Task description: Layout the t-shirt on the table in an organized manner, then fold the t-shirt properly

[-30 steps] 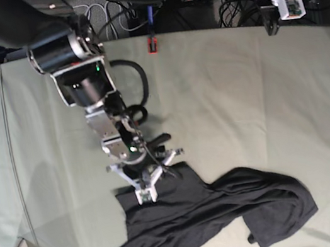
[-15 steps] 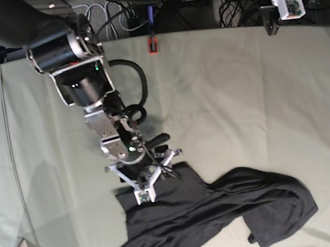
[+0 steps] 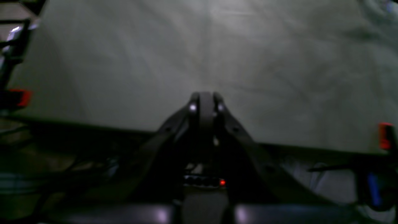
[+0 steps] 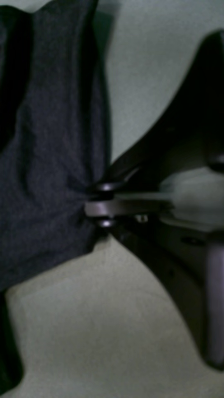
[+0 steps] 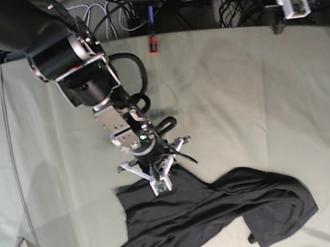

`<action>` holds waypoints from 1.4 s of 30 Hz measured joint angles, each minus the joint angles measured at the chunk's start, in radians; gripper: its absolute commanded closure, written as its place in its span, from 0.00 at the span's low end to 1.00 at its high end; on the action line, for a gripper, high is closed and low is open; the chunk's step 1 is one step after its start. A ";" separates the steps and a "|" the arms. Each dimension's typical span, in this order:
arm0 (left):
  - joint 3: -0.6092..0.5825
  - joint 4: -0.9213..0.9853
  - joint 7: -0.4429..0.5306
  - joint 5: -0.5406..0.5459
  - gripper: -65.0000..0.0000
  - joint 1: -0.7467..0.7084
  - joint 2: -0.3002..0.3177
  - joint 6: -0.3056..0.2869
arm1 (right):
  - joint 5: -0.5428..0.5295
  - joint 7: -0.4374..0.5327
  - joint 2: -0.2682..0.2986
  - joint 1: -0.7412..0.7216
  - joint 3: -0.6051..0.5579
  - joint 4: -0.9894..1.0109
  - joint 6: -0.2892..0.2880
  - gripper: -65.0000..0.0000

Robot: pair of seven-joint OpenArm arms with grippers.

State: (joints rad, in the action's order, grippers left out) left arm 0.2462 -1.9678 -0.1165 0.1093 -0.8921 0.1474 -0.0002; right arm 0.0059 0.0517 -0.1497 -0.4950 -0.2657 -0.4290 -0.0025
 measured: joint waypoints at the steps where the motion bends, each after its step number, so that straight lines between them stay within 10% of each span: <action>1: 0.001 0.000 0.000 0.000 0.99 -0.001 0.001 0.001 | 0.000 -0.007 0.000 -0.006 0.000 0.002 0.000 0.99; 8: 0.000 0.000 0.000 0.000 0.99 -0.003 -0.002 0.001 | 0.000 -0.048 0.000 -0.004 0.000 -0.026 0.000 1.00; 23: -0.001 0.000 -0.003 0.000 0.99 0.024 -0.001 0.000 | 0.002 -0.385 0.021 0.429 0.000 -0.932 0.003 1.00; 29: -0.001 -0.002 -0.003 0.004 0.99 0.026 -0.001 0.000 | 0.001 -0.400 0.169 0.644 0.004 -1.130 0.001 1.00; 37: -0.001 -0.004 0.000 0.004 0.98 0.081 0.001 0.001 | -0.006 -0.399 0.232 0.862 0.286 -1.334 -0.001 1.00; 42: -0.001 -0.005 -0.003 0.005 0.73 0.124 -0.001 0.000 | -0.007 -0.396 0.231 0.901 0.452 -1.365 -0.001 1.00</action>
State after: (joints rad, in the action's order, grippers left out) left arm 0.2451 -1.9724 -0.1192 0.1139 -0.7681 0.1467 0.0002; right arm -0.0013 -0.3447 0.0811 0.4061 0.1860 -1.7935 -0.0032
